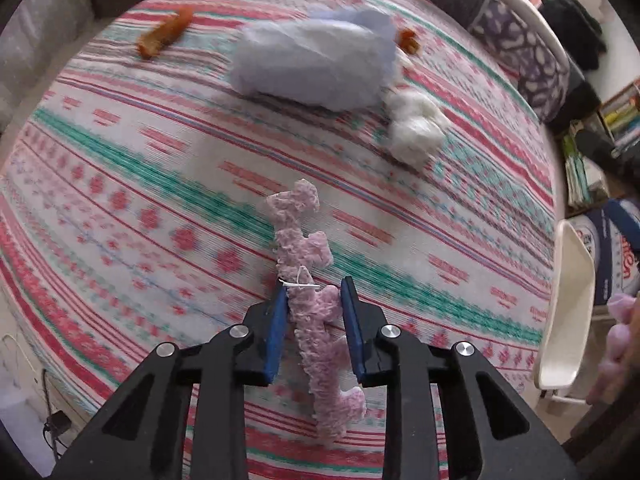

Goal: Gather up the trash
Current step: 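Grasp the white tissue ball with the right tool while the left tool holds the strip, then carry the tissue and strip over the white bin and open both tools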

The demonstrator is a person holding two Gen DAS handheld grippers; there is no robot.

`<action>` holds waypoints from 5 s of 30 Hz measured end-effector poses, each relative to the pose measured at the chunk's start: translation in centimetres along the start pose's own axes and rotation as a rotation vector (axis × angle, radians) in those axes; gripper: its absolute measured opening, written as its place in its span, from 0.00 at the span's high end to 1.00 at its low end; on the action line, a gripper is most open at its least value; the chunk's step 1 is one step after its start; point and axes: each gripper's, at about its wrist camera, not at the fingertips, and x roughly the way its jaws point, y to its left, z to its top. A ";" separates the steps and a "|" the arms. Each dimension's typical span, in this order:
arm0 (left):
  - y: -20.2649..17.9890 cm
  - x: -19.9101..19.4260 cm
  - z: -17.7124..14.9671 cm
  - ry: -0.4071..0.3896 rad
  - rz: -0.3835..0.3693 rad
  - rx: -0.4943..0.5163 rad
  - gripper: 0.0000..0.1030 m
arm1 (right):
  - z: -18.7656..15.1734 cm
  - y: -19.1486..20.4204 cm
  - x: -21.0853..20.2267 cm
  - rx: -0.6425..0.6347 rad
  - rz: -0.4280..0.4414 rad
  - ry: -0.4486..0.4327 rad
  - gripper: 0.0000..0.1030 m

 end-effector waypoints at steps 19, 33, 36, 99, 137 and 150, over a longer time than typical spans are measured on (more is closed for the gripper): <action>5.6 -7.1 5.0 -0.279 0.071 -0.065 0.74 | -2.5 9.5 6.7 -0.134 0.071 0.107 0.07; 6.4 -8.5 5.9 -0.341 0.096 -0.094 0.74 | -1.8 10.1 4.8 -0.160 0.176 0.053 0.70; 6.2 -9.3 6.3 -0.369 0.099 -0.094 0.74 | -1.0 9.6 2.6 -0.136 0.219 0.001 0.70; -20.4 -11.2 0.5 -0.667 0.027 0.430 0.73 | -0.3 -19.4 -10.7 0.304 -0.135 -0.270 0.50; -31.2 -8.0 -6.5 -0.459 -0.309 0.763 0.37 | -2.9 -29.2 -14.0 0.544 -0.301 -0.342 0.07; -27.1 -7.3 -3.6 -0.453 -0.151 0.717 0.23 | -1.5 -24.9 -12.4 0.490 -0.216 -0.298 0.07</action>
